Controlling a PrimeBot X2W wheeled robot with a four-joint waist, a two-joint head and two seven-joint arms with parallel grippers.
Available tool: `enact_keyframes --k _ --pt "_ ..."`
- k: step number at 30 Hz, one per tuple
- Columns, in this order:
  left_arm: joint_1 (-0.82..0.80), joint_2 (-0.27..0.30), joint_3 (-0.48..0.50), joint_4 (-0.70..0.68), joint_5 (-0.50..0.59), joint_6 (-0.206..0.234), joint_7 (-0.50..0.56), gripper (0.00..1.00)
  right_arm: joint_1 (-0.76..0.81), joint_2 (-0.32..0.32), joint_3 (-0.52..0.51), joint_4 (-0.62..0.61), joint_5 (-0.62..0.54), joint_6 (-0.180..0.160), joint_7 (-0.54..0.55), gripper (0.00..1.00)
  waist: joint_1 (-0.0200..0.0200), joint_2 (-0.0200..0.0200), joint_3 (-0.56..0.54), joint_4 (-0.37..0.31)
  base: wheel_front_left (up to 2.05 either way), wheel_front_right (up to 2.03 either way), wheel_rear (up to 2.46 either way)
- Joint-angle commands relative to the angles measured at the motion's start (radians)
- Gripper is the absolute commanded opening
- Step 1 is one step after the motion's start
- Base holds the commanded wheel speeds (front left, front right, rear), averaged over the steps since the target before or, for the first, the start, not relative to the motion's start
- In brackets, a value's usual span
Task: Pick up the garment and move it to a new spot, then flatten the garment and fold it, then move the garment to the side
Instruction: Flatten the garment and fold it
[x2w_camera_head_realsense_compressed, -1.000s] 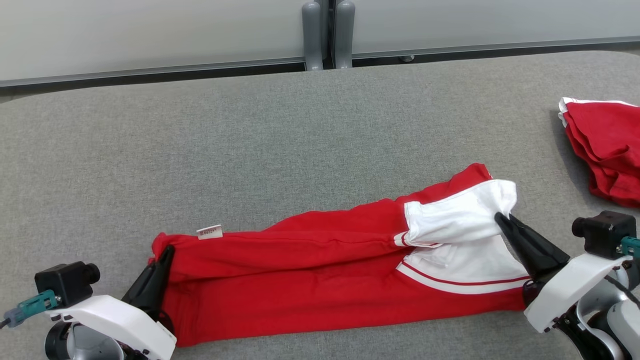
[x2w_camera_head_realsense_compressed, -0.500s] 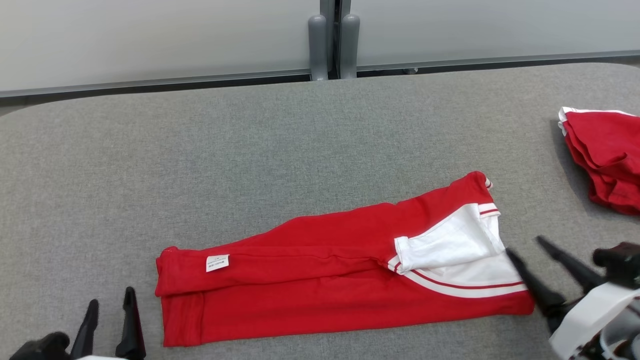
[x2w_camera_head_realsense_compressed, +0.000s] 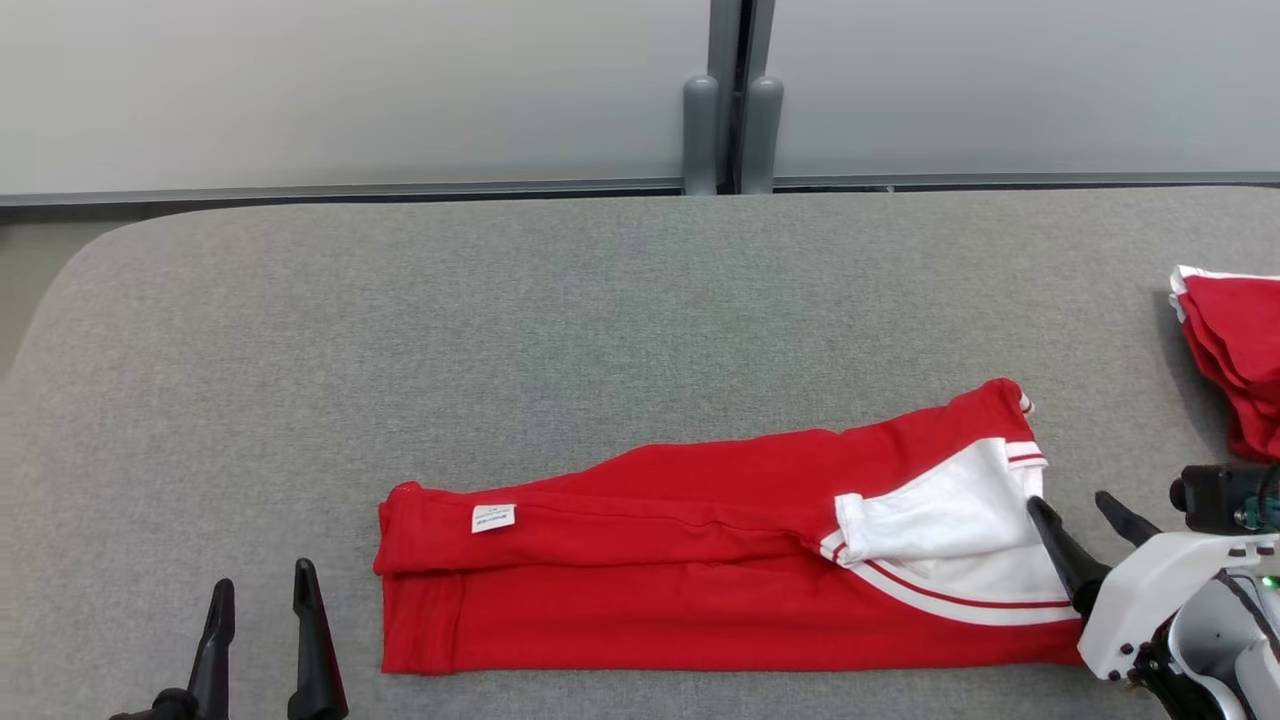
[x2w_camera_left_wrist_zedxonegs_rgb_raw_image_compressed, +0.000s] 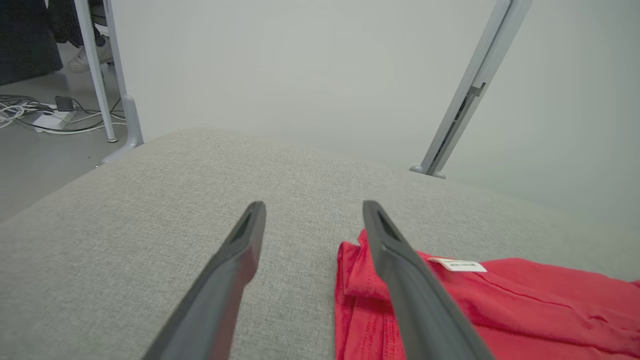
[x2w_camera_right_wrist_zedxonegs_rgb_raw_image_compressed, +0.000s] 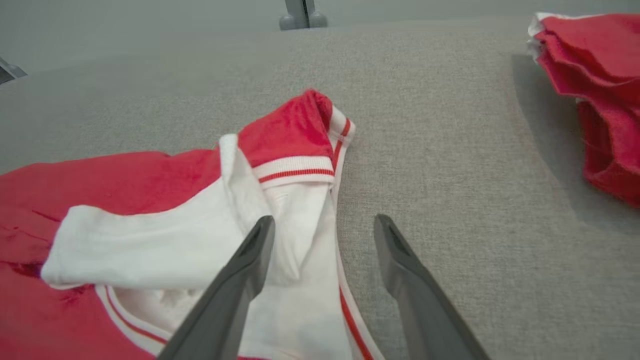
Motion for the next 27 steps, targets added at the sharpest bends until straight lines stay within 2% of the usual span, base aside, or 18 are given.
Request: enact_keyframes --k 1,5,14,18,20,21,22,27 --pt "0.008 -0.005 0.016 0.008 0.017 -0.023 -0.001 1.0 -0.004 0.008 -0.011 0.038 -0.018 0.0 0.011 1.0 0.0 0.0 -0.01 0.028 0.0 0.0 0.0" --pt "0.005 -0.014 0.031 0.015 0.032 -0.056 -0.001 1.0 -0.006 0.027 -0.027 0.113 -0.033 0.0 0.013 1.0 0.0 0.0 -0.003 0.058 0.0 0.0 0.0" --pt "-0.014 -0.015 0.019 0.006 0.004 -0.051 -0.001 1.0 -0.046 0.028 0.009 0.205 -0.007 0.0 0.034 1.0 0.0 0.0 0.02 0.091 0.0 0.0 0.0" --pt "-0.02 -0.015 0.008 0.006 -0.003 -0.051 -0.001 1.0 -0.088 0.03 0.045 0.252 0.043 0.0 0.068 1.0 0.0 0.0 0.029 0.097 0.0 0.0 0.0" --pt "-0.025 -0.014 0.001 0.009 -0.009 -0.054 -0.001 1.0 -0.099 0.048 0.083 0.268 0.106 0.001 0.103 1.0 0.0 0.0 0.031 0.1 0.0 0.0 0.0" --pt "-0.027 -0.014 -0.001 0.009 -0.014 -0.055 -0.001 1.0 -0.105 0.05 0.096 0.262 0.138 0.004 0.102 0.26 0.0 0.0 0.031 0.102 0.0 0.0 0.0" --pt "-0.029 -0.014 -0.002 0.01 -0.02 -0.053 -0.001 1.0 -0.111 0.044 0.099 0.254 0.174 0.003 0.085 0.0 0.0 0.0 0.029 0.104 0.0 0.0 0.0" --pt "-0.02 -0.015 -0.005 0.012 -0.032 -0.045 -0.001 1.0 -0.099 -0.071 0.086 0.234 0.324 0.0 0.054 0.0 0.0 0.0 0.012 0.109 0.0 0.0 0.0"
